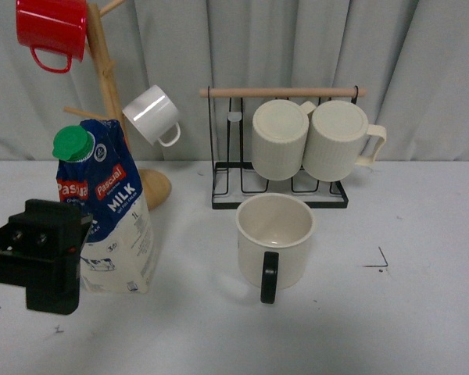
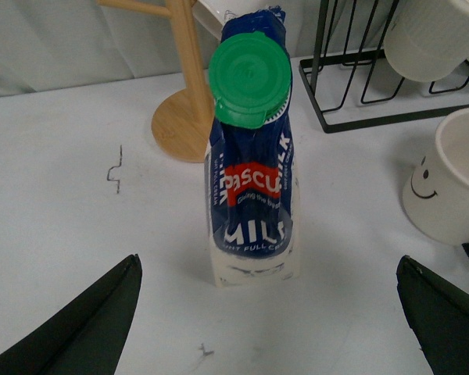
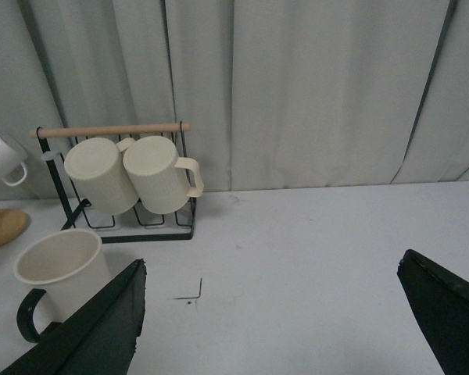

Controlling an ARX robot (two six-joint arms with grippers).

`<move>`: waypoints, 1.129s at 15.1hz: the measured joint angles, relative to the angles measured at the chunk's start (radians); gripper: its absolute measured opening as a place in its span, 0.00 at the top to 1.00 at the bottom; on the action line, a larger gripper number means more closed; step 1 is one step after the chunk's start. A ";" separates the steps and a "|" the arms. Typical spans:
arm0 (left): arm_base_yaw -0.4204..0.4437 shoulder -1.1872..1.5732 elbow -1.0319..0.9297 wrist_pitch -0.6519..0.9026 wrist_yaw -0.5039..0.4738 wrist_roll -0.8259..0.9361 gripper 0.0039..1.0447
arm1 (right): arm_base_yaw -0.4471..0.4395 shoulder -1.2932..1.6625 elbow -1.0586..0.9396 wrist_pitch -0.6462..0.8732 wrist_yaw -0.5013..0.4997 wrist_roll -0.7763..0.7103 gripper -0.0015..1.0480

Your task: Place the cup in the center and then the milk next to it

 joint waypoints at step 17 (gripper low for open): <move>0.025 0.494 0.270 0.208 0.006 -0.118 0.11 | 0.000 0.000 0.000 0.000 0.000 0.000 0.06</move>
